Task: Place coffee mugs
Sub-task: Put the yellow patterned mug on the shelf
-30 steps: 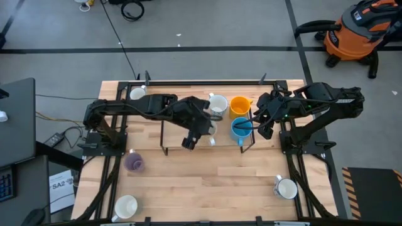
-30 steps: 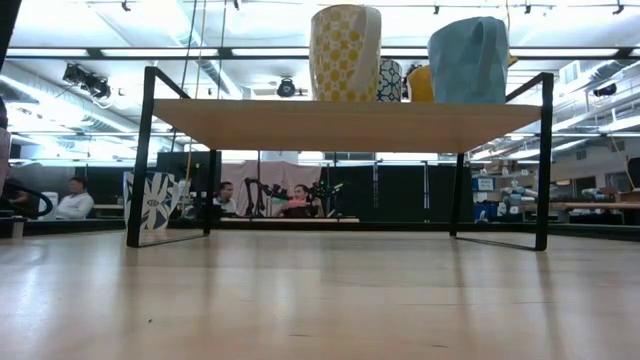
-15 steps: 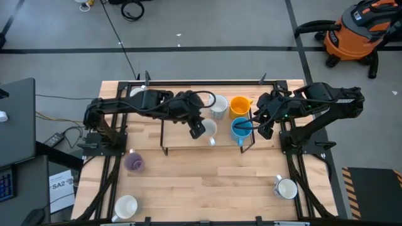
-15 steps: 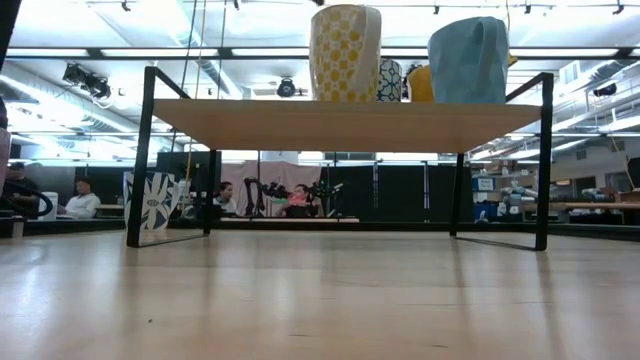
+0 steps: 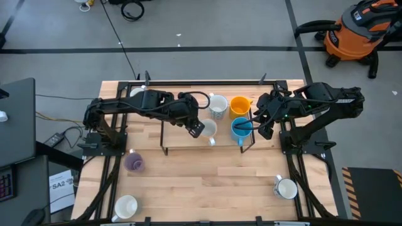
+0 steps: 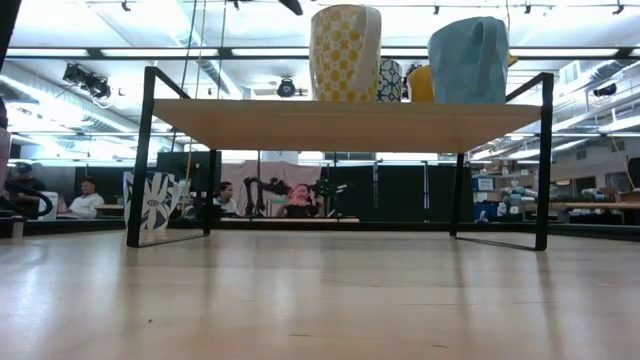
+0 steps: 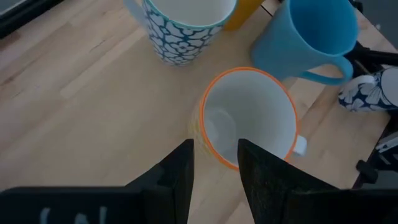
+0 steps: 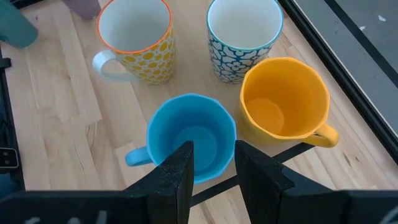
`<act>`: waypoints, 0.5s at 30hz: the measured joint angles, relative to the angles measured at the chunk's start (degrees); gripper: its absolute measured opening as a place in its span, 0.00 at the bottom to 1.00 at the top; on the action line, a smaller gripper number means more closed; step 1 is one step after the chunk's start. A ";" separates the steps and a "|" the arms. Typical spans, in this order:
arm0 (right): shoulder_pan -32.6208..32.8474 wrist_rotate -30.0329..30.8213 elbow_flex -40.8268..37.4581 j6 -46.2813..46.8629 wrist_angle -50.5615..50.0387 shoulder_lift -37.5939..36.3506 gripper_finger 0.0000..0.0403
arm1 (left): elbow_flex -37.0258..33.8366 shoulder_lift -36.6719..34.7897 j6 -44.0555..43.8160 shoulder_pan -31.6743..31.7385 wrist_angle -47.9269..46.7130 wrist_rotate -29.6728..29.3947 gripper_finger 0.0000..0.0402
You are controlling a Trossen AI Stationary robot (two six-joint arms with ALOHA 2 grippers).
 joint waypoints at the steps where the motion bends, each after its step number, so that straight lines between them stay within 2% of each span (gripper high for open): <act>1: 0.02 -0.02 0.00 0.00 0.00 0.00 0.30 | -0.02 0.01 -0.14 0.02 0.00 0.00 0.32; 15: 0.00 -0.02 -1.94 0.02 0.50 0.02 0.30 | -0.08 4.35 0.51 0.15 -0.37 0.00 0.32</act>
